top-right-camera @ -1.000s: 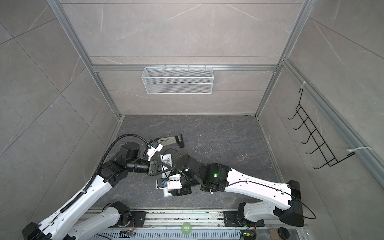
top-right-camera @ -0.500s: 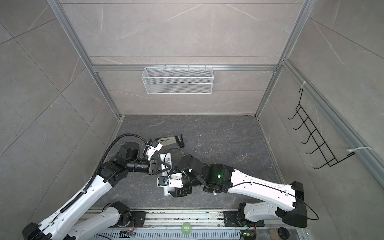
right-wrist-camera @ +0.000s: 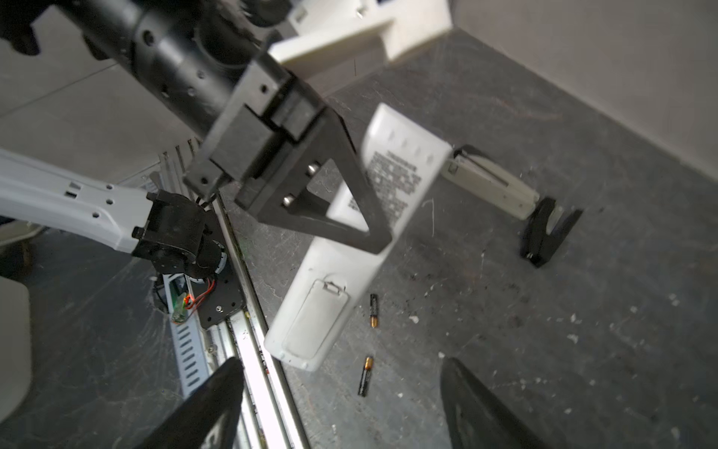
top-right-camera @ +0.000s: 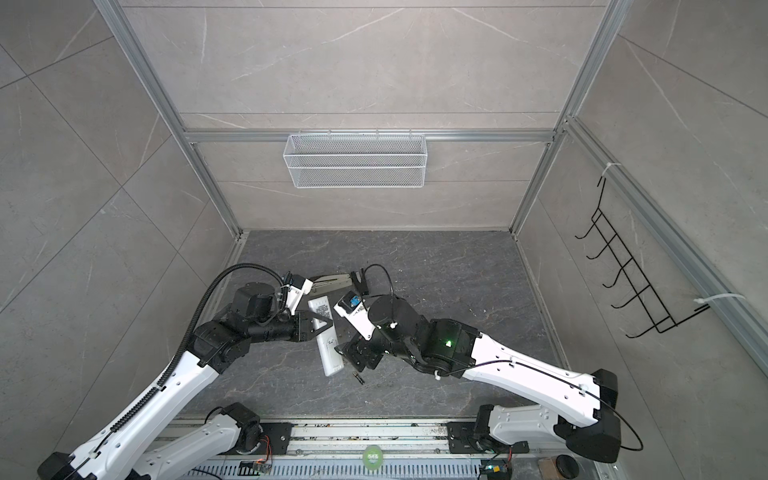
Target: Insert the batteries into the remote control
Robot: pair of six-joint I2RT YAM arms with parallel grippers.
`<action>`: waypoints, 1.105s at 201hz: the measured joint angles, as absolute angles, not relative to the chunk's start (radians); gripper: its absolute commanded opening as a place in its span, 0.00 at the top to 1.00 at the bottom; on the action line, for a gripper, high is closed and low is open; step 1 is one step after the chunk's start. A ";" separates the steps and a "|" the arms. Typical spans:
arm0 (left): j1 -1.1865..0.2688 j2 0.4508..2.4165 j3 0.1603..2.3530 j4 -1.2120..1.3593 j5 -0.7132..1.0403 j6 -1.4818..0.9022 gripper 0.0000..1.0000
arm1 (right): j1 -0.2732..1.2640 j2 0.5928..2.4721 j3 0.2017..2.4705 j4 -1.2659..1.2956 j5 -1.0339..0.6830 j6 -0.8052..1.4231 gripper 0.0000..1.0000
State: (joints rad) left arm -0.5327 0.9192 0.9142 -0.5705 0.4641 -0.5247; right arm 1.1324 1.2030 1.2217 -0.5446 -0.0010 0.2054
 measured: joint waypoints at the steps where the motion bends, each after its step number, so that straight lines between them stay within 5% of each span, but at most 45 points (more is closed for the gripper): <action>1: -0.533 0.919 0.914 -0.572 0.461 -0.525 1.00 | 1.131 1.202 1.218 -0.543 -0.003 0.213 0.18; 74: -0.559 0.920 0.904 -0.577 0.326 -0.550 1.00 | 1.063 1.266 1.105 -0.396 -0.157 0.431 0.18; 222: -0.585 0.931 0.873 -0.570 0.290 -0.569 1.00 | 1.052 1.430 1.105 -0.279 -0.228 0.457 0.30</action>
